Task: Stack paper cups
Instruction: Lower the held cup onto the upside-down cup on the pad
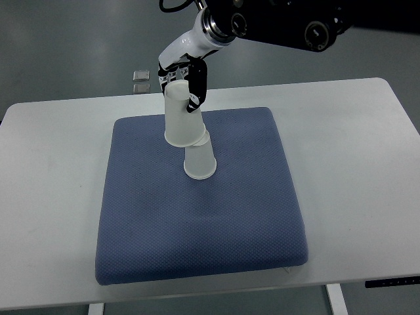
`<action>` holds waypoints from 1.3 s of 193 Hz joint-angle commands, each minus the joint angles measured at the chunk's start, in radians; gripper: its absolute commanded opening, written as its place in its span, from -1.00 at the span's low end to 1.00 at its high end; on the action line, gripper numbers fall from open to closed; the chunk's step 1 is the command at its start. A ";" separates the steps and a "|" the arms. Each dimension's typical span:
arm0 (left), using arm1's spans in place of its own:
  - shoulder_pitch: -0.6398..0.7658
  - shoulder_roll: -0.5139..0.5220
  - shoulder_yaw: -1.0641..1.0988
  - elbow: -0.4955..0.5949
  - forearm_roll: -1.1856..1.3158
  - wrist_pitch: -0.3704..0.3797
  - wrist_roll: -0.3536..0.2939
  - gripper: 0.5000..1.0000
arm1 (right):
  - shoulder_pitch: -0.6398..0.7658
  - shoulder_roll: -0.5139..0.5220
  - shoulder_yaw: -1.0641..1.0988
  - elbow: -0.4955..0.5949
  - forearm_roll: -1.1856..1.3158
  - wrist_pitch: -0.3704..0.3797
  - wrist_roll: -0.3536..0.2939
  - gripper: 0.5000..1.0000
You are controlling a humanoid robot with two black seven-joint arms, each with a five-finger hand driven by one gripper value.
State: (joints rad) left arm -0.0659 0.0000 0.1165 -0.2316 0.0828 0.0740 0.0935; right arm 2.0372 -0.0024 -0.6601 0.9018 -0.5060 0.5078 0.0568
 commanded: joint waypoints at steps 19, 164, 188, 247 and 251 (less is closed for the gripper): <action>0.000 0.000 0.000 0.002 0.000 0.001 0.000 1.00 | -0.046 0.002 -0.019 -0.043 -0.006 -0.037 0.000 -0.62; 0.000 0.000 -0.001 0.008 0.000 0.001 0.000 1.00 | -0.118 0.002 -0.047 -0.070 -0.006 -0.061 -0.002 -0.56; 0.000 0.000 -0.001 0.009 0.000 0.001 0.000 1.00 | -0.121 0.002 -0.049 -0.073 -0.006 -0.061 -0.002 -0.54; 0.001 0.000 -0.001 0.009 0.000 0.001 0.000 1.00 | -0.129 0.002 -0.044 -0.075 0.001 -0.065 -0.002 -0.48; 0.000 0.000 -0.001 0.009 0.000 0.001 0.000 1.00 | -0.129 0.002 -0.044 -0.075 0.001 -0.065 -0.002 -0.48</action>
State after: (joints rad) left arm -0.0655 0.0000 0.1152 -0.2223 0.0828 0.0752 0.0935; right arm 1.9090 0.0000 -0.7065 0.8270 -0.5076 0.4447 0.0552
